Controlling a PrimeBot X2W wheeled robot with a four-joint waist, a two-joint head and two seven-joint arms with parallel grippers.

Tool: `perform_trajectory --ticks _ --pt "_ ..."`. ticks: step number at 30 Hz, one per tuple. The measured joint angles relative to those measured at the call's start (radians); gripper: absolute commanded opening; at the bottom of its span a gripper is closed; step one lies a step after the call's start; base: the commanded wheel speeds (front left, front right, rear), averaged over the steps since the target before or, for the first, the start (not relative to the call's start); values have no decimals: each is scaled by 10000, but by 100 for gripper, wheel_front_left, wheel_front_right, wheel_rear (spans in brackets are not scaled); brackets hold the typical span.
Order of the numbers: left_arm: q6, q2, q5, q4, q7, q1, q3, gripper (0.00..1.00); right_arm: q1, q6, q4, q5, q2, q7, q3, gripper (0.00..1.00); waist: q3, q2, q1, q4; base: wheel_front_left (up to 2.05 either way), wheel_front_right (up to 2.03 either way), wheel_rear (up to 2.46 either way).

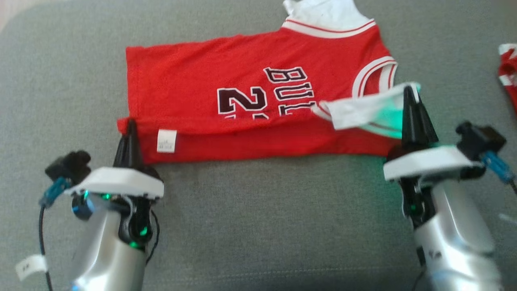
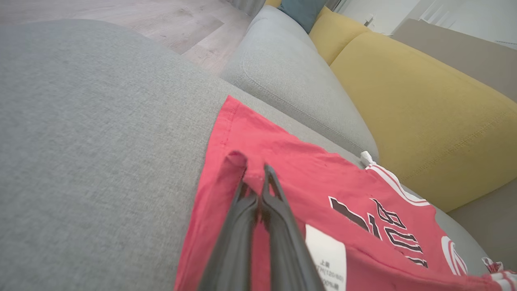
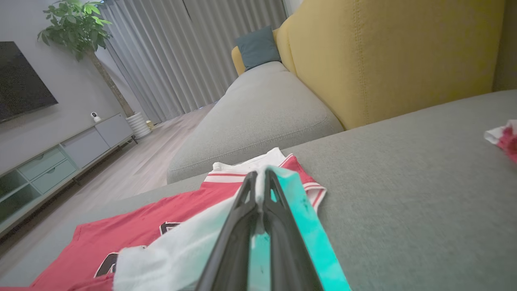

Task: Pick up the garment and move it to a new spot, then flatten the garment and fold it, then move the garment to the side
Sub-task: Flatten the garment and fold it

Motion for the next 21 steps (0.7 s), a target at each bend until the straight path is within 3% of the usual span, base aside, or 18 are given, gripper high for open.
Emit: perform_trajectory --ticks 12,13,14,15,16,21 --pt "48 -71 174 888 0 -1006 194 0 -1808 0 2445 -138 -15 -17 276 0 616 0 1 190 0 0 0" --pt "48 -73 176 888 0 -1058 190 19 -1962 0 2575 -171 -19 -17 234 4 645 0 1 198 0 0 0" --pt "48 -77 176 888 2 -1115 178 47 -2116 0 2721 -209 -29 -17 190 36 669 0 2 217 0 0 0" --pt "48 -79 197 876 0 -1165 171 96 -2268 0 2882 -213 -31 -17 161 69 685 0 2 238 0 0 0" --pt "48 -79 244 813 0 -1175 163 100 -2399 0 3018 -205 -31 -17 161 100 691 0 1 258 0 0 0" --pt "50 -77 245 428 0 -1139 -6 100 -2860 0 3540 -42 -33 -17 109 100 652 0 1 334 0 0 0"
